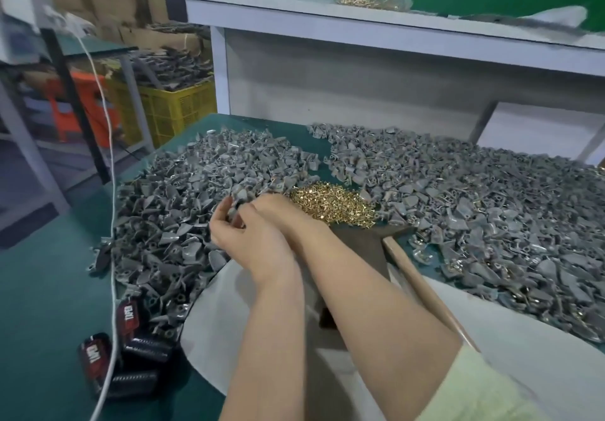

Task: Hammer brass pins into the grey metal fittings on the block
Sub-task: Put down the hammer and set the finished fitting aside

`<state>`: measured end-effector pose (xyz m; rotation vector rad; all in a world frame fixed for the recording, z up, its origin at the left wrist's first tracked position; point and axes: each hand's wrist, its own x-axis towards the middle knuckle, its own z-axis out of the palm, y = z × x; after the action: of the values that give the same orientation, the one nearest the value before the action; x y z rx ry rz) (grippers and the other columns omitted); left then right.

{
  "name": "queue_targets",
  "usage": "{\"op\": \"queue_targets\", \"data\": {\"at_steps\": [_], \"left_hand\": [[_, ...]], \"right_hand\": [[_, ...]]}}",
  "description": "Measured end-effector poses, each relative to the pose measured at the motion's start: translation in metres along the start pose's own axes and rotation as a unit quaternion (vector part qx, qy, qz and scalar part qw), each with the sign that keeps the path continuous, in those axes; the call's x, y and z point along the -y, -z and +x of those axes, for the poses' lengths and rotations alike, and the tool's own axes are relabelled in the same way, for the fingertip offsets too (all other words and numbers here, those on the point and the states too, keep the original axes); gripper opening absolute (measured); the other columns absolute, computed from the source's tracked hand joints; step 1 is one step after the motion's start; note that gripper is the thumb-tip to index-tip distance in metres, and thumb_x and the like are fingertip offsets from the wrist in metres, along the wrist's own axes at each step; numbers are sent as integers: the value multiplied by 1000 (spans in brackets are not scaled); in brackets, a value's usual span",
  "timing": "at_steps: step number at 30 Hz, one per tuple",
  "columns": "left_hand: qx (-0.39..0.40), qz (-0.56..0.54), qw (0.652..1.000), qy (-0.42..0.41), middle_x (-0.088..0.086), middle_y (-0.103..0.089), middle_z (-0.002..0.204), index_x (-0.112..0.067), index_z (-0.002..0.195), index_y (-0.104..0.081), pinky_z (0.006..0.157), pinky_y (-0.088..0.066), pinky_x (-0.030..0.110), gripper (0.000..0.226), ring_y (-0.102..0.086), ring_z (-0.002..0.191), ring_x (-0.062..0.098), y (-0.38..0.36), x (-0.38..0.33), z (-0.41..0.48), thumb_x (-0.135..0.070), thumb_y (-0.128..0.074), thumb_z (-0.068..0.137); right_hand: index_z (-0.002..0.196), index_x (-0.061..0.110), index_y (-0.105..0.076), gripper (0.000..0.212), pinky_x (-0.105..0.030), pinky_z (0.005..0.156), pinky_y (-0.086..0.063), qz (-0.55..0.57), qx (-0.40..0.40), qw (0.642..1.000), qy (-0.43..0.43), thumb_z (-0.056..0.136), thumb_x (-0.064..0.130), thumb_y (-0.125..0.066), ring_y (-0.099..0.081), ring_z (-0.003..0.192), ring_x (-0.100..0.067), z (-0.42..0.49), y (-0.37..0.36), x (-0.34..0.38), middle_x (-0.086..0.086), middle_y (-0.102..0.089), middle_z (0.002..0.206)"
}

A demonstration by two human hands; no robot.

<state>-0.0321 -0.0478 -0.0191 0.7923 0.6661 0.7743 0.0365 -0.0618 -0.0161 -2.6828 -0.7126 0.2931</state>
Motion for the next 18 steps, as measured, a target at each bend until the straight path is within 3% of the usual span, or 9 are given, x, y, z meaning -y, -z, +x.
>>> {"op": "queue_targets", "data": {"at_steps": [5,7,9,11,13,16,18], "left_hand": [[9,14,1000,0,15,-49,132,-29,96,-50,84,-46,26,23,-57,101,19,-2,2,-1,-7,-47,92],[36,13,999,-13,11,-45,135,-27,102,-51,83,-46,18,25,-58,104,16,-3,1,-4,-5,-48,91],[76,43,995,-40,4,-41,135,-27,110,-53,81,-44,13,29,-56,101,8,-3,3,-8,-5,-50,92],[147,90,983,-64,0,-43,133,-31,114,-55,82,-43,12,33,-55,93,-2,-4,6,-12,-6,-50,93],[254,131,955,-80,-3,-55,125,-27,114,-59,82,-43,7,31,-55,90,-9,-5,8,-17,-5,-49,95],[384,187,899,-97,-11,-65,101,-25,104,-63,90,-48,16,26,-60,95,-1,-7,9,-25,-4,-51,95],[426,202,875,-107,-8,-66,95,-25,99,-62,86,-48,17,25,-62,92,3,-8,12,-29,-2,-55,92]], "right_hand": [[94,3,-66,19,-36,78,-50,50,-79,996,-15,87,13,-51,-62,90,-30,2,0,2,-15,-66,96],[89,7,-63,9,-28,67,-47,103,-159,982,-8,86,13,-56,-60,82,-21,-7,10,-5,-6,-64,88],[89,14,-57,5,-21,65,-44,178,-203,963,-23,86,13,-60,-58,79,-14,-21,25,-17,1,-61,85],[93,13,-55,11,-24,69,-51,312,-185,931,-43,86,8,-62,-62,73,-13,-42,41,-30,-3,-63,83],[89,10,-56,11,-22,63,-52,422,-166,890,-44,86,1,-62,-61,63,-10,-67,55,-42,-5,-63,78],[83,11,-61,13,-19,62,-51,437,-178,880,-45,87,-1,-61,-61,59,-5,-100,64,-57,-4,-63,73],[86,9,-65,12,-17,64,-53,427,-192,882,-56,90,0,-57,-60,61,-5,-116,65,-63,-4,-64,72]]}}
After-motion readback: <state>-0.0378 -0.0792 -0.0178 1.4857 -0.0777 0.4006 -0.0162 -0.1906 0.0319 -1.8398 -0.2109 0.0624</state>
